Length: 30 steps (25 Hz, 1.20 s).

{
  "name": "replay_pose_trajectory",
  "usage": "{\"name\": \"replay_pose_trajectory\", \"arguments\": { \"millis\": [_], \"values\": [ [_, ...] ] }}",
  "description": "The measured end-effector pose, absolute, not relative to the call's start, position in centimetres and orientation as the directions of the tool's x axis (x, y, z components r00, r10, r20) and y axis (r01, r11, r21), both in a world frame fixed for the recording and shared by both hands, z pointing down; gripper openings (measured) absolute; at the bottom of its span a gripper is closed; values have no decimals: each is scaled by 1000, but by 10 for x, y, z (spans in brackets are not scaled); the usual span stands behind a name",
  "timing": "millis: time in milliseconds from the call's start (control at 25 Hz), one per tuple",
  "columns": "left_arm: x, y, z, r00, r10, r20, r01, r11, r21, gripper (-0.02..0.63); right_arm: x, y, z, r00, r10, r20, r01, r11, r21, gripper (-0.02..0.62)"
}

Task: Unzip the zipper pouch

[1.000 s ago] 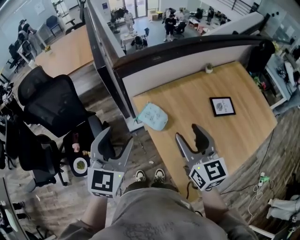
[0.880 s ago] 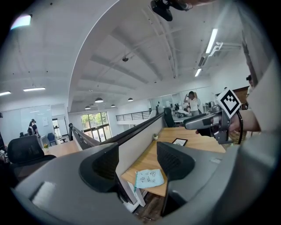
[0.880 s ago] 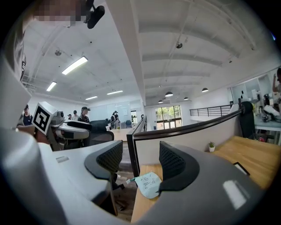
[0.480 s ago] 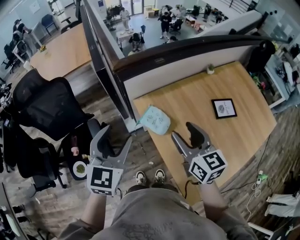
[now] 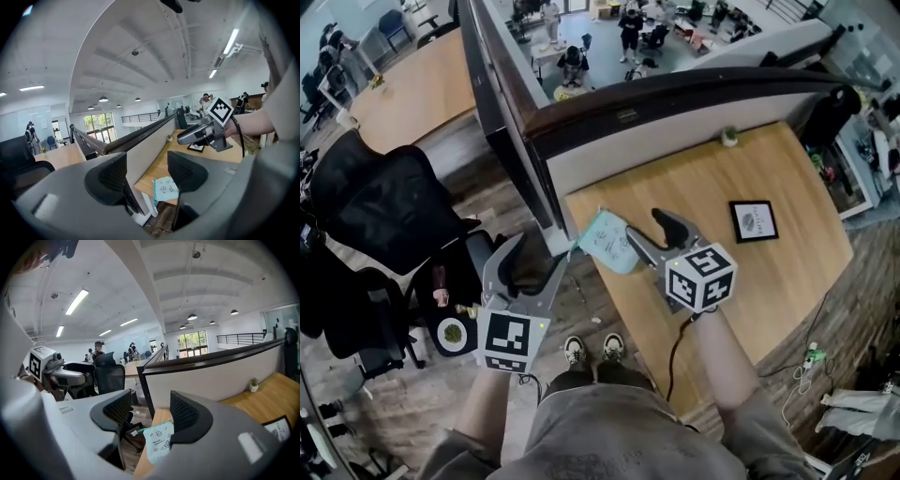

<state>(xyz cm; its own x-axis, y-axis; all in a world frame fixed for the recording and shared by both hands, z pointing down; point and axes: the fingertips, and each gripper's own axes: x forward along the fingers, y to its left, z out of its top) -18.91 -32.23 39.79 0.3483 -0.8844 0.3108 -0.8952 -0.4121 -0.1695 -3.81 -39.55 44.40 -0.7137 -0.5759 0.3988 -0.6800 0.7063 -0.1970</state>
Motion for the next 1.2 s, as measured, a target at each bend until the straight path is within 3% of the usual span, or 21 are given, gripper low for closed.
{"name": "replay_pose_trajectory", "arguments": {
  "millis": [440,1200],
  "values": [
    [-203,-359,482,339,-848,409,-905,-413,-107,273,-78,-455,573,-693,-397,601,-619,755,-216,249],
    [-188,-361,567,367,-764,531,-878,-473,-75,273,-82,-499,729,-542,-285,791,-705,666,-244,249]
  ]
}}
